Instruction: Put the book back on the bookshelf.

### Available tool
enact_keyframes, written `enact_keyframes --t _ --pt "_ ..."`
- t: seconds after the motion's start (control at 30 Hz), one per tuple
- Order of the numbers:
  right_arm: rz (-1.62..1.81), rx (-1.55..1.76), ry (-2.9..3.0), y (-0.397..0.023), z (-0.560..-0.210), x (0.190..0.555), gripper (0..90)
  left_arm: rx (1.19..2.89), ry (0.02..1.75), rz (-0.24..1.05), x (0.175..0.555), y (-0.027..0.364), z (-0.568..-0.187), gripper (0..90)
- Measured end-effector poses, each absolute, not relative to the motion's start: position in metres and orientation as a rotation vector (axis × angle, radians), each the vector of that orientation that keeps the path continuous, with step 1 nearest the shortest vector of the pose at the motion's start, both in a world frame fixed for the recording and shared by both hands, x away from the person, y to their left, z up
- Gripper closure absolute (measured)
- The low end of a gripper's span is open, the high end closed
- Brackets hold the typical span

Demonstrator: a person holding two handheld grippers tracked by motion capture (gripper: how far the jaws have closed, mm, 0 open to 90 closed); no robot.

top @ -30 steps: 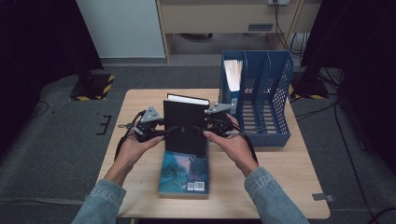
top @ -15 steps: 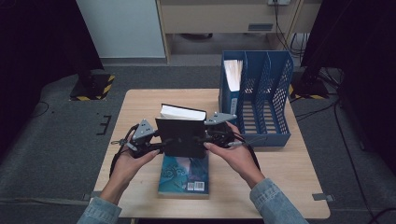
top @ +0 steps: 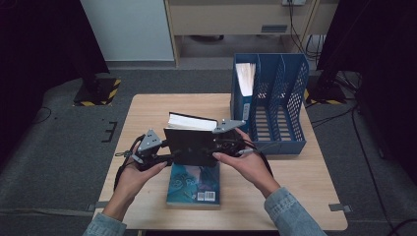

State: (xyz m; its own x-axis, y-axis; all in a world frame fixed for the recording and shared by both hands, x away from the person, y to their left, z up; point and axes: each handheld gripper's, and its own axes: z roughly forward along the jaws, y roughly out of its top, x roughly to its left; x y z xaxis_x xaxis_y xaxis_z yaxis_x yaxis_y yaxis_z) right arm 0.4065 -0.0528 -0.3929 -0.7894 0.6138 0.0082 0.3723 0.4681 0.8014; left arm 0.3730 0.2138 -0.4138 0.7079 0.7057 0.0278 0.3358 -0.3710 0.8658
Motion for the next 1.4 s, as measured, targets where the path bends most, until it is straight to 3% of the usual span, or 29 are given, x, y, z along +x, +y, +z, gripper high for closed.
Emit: enact_keyframes --t 0.33,0.77,1.4 --pt "1.217 0.798 2.495 -0.05 -0.381 0.423 13.5 1.98 0.852 0.492 0.368 0.213 -0.419 42.3" --pt "1.21 0.706 2.531 -0.039 -0.366 0.426 24.7 1.98 0.955 0.507 0.375 0.215 -0.435 39.8" --pt "1.159 0.687 2.562 -0.037 -0.362 0.422 33.1 1.949 1.003 0.493 0.385 0.219 -0.441 34.5"
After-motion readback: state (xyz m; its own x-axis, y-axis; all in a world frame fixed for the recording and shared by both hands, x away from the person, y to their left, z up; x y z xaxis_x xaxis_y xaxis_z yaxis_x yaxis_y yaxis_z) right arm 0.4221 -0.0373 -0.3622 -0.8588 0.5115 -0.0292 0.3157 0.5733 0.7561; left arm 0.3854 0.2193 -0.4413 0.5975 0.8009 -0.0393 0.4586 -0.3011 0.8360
